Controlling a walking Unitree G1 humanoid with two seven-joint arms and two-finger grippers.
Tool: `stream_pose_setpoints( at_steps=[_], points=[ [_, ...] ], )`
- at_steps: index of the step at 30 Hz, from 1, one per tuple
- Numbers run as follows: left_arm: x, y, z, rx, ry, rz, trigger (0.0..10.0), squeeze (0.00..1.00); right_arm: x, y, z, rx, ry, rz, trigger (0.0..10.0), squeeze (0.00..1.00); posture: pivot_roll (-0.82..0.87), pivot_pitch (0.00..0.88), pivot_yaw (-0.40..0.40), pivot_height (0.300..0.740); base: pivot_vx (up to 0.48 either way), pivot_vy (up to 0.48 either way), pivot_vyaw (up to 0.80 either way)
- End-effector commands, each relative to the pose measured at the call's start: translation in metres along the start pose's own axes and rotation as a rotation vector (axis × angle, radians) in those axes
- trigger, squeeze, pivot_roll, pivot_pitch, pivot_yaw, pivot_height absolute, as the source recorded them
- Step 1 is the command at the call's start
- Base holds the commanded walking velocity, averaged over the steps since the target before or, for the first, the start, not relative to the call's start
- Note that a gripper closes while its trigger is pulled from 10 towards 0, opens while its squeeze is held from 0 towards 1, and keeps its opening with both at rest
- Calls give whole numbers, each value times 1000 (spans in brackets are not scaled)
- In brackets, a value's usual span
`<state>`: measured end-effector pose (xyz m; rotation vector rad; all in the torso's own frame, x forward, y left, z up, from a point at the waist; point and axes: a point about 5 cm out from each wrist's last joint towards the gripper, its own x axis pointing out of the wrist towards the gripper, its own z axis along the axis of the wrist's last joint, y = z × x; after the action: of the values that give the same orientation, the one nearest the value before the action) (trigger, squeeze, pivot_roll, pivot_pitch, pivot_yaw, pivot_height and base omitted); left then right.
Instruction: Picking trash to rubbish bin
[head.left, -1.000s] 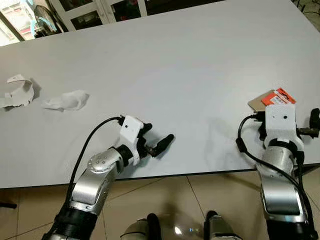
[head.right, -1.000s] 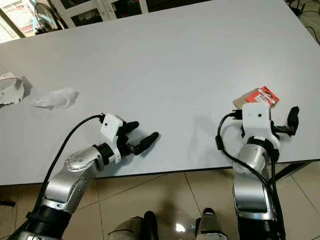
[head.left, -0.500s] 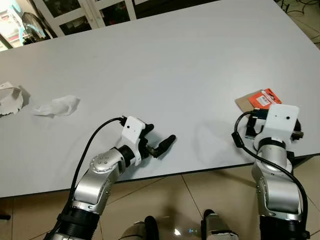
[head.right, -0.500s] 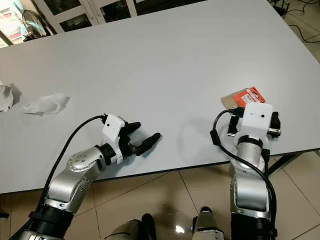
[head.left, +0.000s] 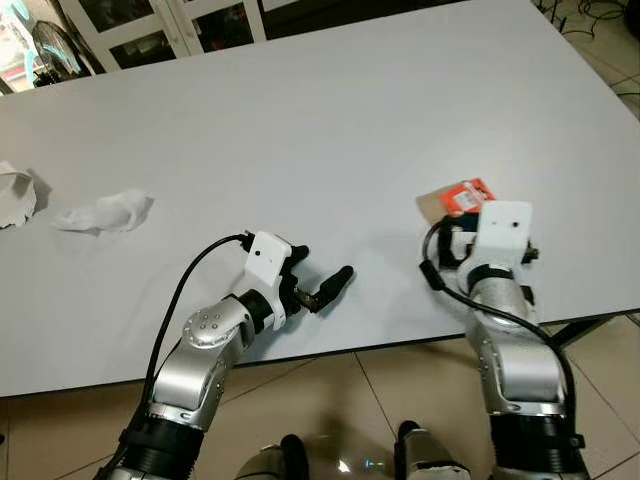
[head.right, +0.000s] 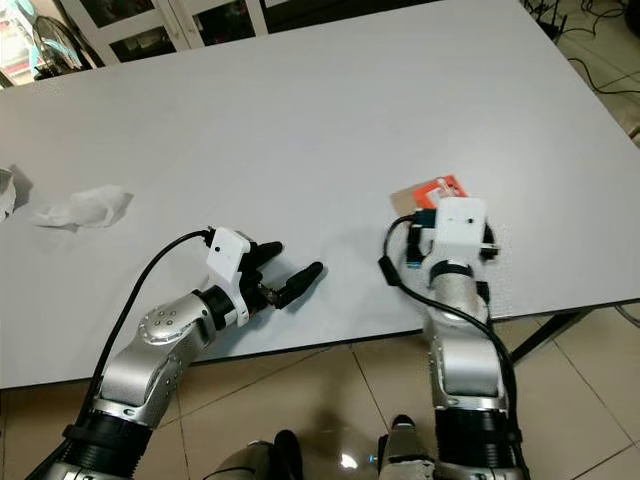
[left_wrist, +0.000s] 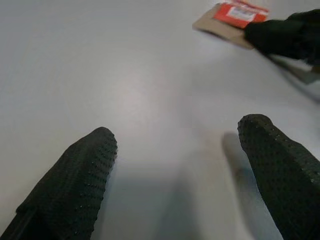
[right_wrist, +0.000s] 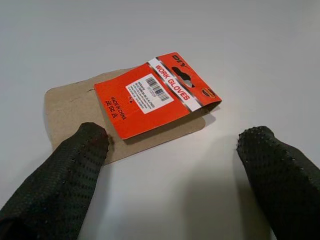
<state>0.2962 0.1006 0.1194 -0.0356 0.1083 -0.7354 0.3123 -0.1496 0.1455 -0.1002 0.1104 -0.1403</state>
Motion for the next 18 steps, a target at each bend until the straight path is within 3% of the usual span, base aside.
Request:
stream_pose_setpoints(
  at_steps=[1, 9, 18],
  points=[
    [-3, 6, -5, 2, 17, 33, 10000, 0, -4, 20, -24, -7, 122, 95, 10000, 871, -110, 209, 140, 740, 0, 0, 0],
    [0, 9, -2, 4, 4, 47, 10000, 0, -8, 41, -24, 2, 128, 176, 10000, 871, -113, 201, 136, 740, 0, 0, 0],
    [1, 20, 4, 22, -20, 96, 10000, 0, -5, 26, -8, -31, 35, 111, 10000, 867, -112, 197, 133, 740, 0, 0, 0]
  ],
)
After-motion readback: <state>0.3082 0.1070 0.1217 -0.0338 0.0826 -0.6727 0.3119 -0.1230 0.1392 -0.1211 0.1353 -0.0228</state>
